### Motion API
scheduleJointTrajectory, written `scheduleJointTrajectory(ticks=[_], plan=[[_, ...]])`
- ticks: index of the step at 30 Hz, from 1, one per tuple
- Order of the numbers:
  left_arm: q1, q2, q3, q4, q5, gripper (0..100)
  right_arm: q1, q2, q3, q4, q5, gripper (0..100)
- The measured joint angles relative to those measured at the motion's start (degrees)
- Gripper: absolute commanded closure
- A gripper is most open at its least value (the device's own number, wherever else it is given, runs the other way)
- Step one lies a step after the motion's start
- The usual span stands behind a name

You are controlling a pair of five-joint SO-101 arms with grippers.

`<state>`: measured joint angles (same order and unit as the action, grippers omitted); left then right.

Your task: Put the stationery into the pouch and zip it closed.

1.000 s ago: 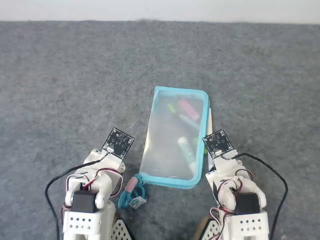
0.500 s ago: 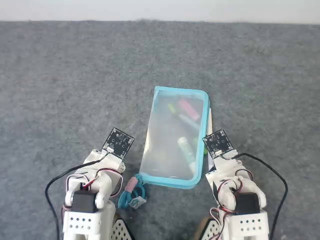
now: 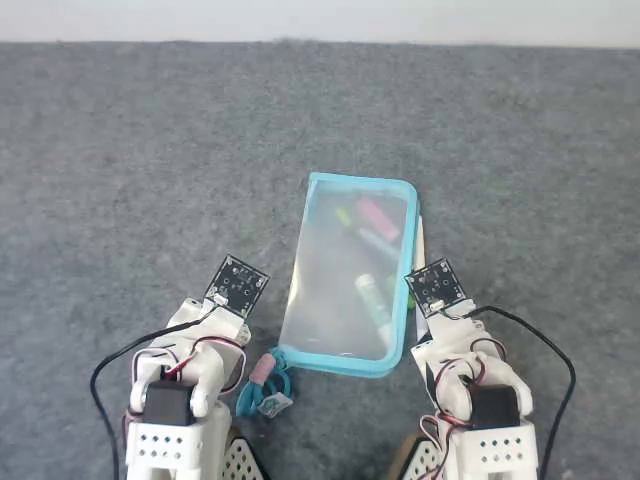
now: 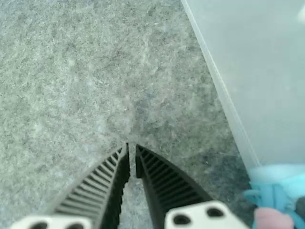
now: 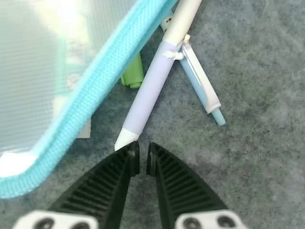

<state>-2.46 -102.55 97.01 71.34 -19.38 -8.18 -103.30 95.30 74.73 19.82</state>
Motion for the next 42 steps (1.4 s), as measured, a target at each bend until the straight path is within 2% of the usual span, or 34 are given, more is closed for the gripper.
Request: scheduleJointTrajectory(ticks=[42], plan=[[0.0,0.0,0.0,0.0,0.0,98,0.0,0.0,0.0,-1.93,0.0,94.4]])
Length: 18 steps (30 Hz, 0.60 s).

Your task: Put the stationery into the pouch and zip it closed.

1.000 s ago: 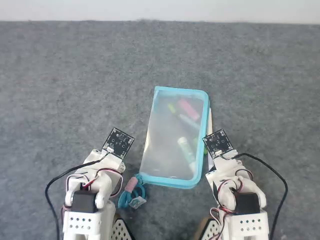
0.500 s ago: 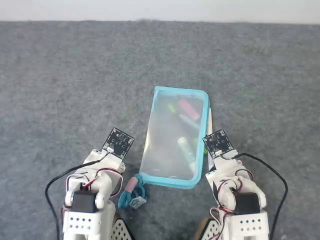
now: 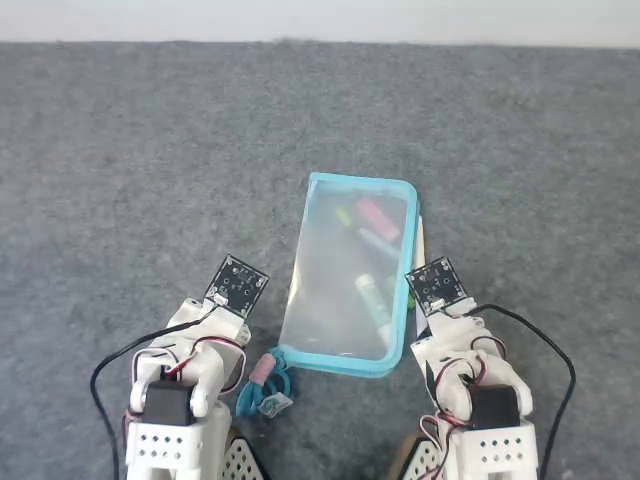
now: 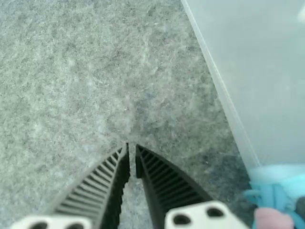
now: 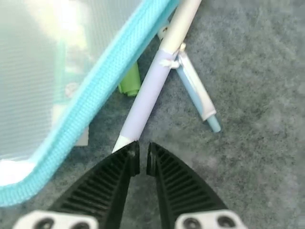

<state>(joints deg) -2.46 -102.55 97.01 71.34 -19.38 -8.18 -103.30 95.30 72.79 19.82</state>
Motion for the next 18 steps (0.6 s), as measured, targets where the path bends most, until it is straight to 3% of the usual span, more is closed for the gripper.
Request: scheduleJointTrajectory(ticks=[18], plan=[[0.0,0.0,0.0,0.0,0.0,98,0.0,0.0,0.0,-2.37,0.0,94.4]])
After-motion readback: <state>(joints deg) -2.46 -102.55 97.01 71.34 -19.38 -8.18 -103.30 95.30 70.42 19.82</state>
